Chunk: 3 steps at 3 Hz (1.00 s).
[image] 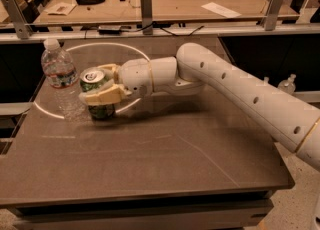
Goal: Move green can near water bottle
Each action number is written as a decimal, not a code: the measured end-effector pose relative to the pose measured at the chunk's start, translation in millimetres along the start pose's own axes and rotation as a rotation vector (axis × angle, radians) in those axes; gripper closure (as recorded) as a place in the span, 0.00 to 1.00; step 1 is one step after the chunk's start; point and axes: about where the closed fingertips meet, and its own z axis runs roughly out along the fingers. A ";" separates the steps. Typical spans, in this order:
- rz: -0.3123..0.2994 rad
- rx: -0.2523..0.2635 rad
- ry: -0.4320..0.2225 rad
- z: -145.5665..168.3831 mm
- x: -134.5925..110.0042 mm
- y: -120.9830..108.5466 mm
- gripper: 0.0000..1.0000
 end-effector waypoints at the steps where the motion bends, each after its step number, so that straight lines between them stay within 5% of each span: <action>1: -0.003 0.003 0.008 -1.4 0.0 1.0 0.35; 2: -0.003 0.004 0.008 -1.7 -0.5 1.0 0.12; 3: 0.004 0.063 0.036 -30.2 -0.6 3.0 0.00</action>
Offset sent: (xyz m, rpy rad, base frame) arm 0.0036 -0.0543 -0.0006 -0.1020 -0.0417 -0.1112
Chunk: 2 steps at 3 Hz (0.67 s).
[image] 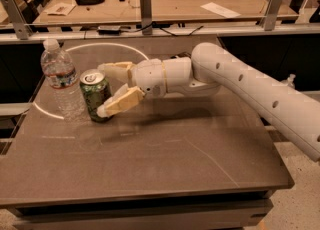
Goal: Move green can near water bottle
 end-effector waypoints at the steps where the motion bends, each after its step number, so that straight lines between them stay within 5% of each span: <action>1: 0.026 0.069 -0.020 -36.5 1.3 -1.9 0.00; 2: 0.027 0.079 -0.022 -42.1 1.0 -2.0 0.00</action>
Offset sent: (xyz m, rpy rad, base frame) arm 0.0044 -0.0298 0.0014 0.0184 0.0177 -0.0572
